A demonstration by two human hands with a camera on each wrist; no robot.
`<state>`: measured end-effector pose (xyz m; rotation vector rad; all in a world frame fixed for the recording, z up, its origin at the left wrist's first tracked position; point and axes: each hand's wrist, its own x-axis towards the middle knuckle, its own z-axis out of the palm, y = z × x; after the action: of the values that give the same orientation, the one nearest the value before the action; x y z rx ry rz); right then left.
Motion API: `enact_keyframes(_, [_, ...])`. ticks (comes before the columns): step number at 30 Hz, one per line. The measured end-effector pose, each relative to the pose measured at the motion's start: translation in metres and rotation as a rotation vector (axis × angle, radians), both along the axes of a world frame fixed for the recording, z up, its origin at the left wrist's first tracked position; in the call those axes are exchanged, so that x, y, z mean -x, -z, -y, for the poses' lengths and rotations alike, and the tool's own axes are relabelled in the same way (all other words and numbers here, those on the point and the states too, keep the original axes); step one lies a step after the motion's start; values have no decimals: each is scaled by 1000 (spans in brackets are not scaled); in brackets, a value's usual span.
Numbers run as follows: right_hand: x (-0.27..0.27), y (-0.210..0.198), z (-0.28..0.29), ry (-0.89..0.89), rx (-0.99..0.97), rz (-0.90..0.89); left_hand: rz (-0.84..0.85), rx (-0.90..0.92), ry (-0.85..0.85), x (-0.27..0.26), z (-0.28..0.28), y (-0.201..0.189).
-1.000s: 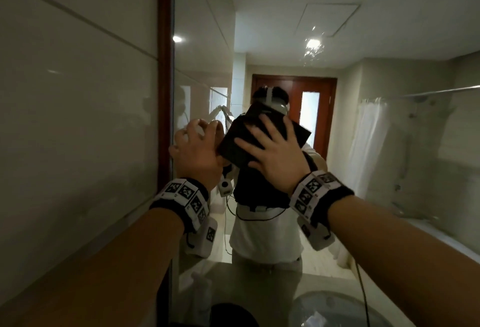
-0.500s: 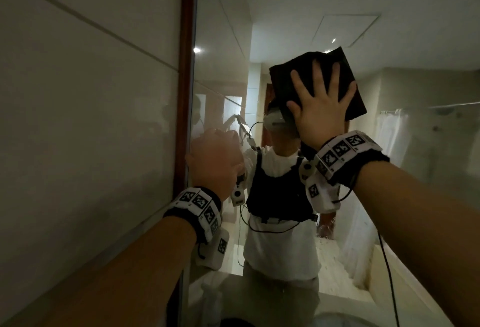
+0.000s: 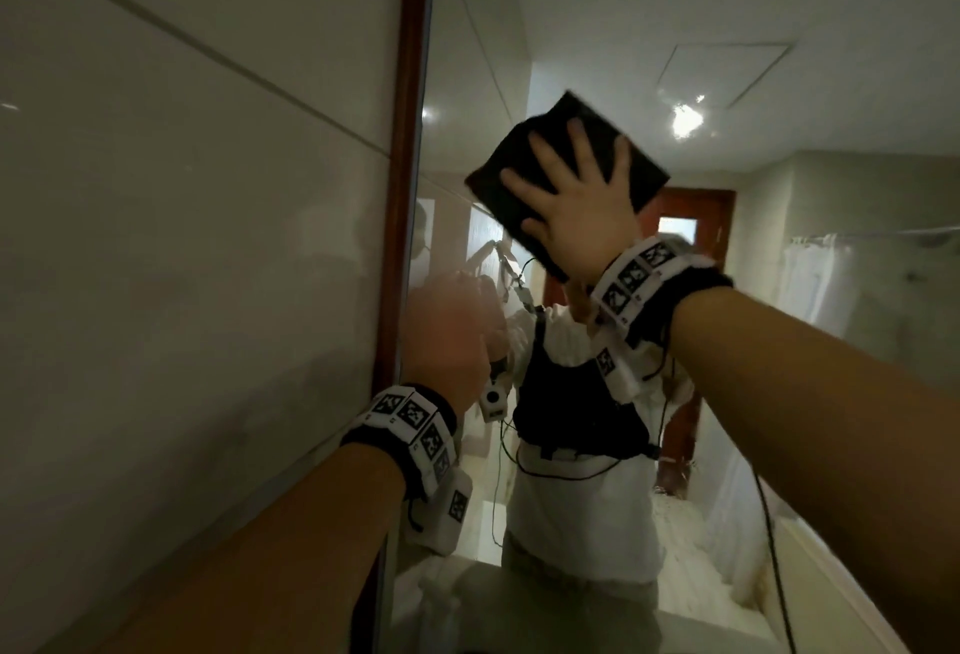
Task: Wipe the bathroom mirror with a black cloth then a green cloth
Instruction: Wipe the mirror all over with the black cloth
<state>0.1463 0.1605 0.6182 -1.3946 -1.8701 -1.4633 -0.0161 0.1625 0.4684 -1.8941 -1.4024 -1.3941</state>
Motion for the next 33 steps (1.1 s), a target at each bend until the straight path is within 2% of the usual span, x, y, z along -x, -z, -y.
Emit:
enact_keyframes(2, [7, 28, -4, -9, 32, 90, 42, -65, 72, 2, -2, 1])
enact_keyframes(6, [8, 87, -7, -76, 102, 237, 239, -201, 302, 7, -2, 7])
enact_keyframes(11, [0, 137, -2, -106, 185, 287, 290, -181, 319, 11, -1, 9])
enact_keyframes(14, [-3, 123, 1, -94, 175, 296, 320, -181, 332, 14, -2, 8])
enact_keyframes(19, [-1, 52, 0, -59, 43, 43, 358, -201, 310, 17, -6, 8])
enact_keyframes(24, [28, 5, -11, -34, -9, -49, 376, -190, 341, 21, -10, 10])
enact_keyframes(28, [46, 6, -20, -26, -15, -71, 376, -169, 388, 24, -10, 8])
enact_keyframes(33, [54, 54, -20, -101, 65, 202, 302, -282, 296, 29, 0, -3])
